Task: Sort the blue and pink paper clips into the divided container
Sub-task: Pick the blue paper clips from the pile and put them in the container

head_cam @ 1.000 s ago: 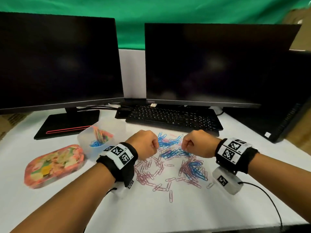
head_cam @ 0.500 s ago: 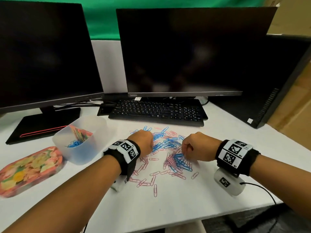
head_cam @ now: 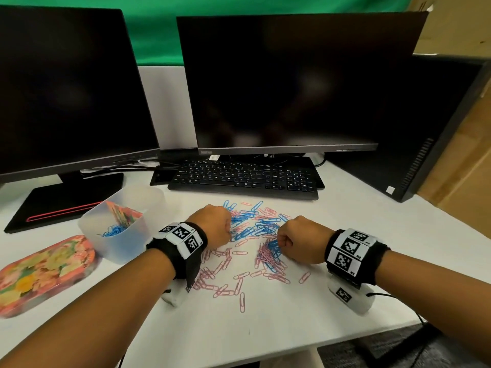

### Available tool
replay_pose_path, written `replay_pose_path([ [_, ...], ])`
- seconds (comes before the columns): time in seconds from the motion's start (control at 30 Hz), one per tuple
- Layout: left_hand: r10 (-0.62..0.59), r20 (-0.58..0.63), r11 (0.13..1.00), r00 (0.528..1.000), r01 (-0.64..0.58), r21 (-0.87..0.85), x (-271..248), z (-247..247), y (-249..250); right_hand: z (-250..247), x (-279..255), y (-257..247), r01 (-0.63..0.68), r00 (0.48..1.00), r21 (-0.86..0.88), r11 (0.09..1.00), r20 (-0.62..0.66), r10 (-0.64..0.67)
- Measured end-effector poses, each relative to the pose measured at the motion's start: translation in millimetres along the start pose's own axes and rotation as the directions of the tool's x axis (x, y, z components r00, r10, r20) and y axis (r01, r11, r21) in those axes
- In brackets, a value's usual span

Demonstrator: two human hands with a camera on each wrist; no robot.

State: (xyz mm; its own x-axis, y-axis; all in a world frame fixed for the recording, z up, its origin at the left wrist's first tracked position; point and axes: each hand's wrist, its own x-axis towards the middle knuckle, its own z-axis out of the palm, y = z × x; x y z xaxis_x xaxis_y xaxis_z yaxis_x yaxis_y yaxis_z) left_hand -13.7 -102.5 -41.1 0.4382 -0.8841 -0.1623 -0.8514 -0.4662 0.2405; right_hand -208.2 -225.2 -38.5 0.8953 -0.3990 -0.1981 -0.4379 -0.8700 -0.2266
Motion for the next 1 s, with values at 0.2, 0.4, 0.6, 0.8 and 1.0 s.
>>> replay_pose_path([
  [0.2, -0.007, -0.056, 0.986, 0.998, -0.002, -0.165, -2, -7, -11, -3, 3, 5, 0.003, 1.000, 0.048, 0.999, -0.022, -0.002],
  [0.4, -0.040, -0.070, 0.920, 0.997, 0.009, -0.391, 0, -10, -15, -13, 8, 16, -0.042, 0.993, 0.170, 0.985, -0.099, 0.059],
  [0.6, -0.111, 0.028, 0.774, 0.993, 0.104, -0.625, 4, -7, -10, -13, 15, 32, -0.131, 0.978, 0.759, 0.637, -0.005, 0.207],
  [0.8, -0.170, 0.126, 0.615, 0.977, 0.205, -0.761, 6, -8, -9, -12, 10, 38, -0.254, 0.937, 0.929, 0.269, 0.167, 0.308],
  [1.0, -0.150, 0.184, 0.643, 0.972, 0.237, -0.729, 7, -7, -8, -3, 6, 19, -0.051, 0.995, 0.243, 0.969, -0.070, 0.070],
])
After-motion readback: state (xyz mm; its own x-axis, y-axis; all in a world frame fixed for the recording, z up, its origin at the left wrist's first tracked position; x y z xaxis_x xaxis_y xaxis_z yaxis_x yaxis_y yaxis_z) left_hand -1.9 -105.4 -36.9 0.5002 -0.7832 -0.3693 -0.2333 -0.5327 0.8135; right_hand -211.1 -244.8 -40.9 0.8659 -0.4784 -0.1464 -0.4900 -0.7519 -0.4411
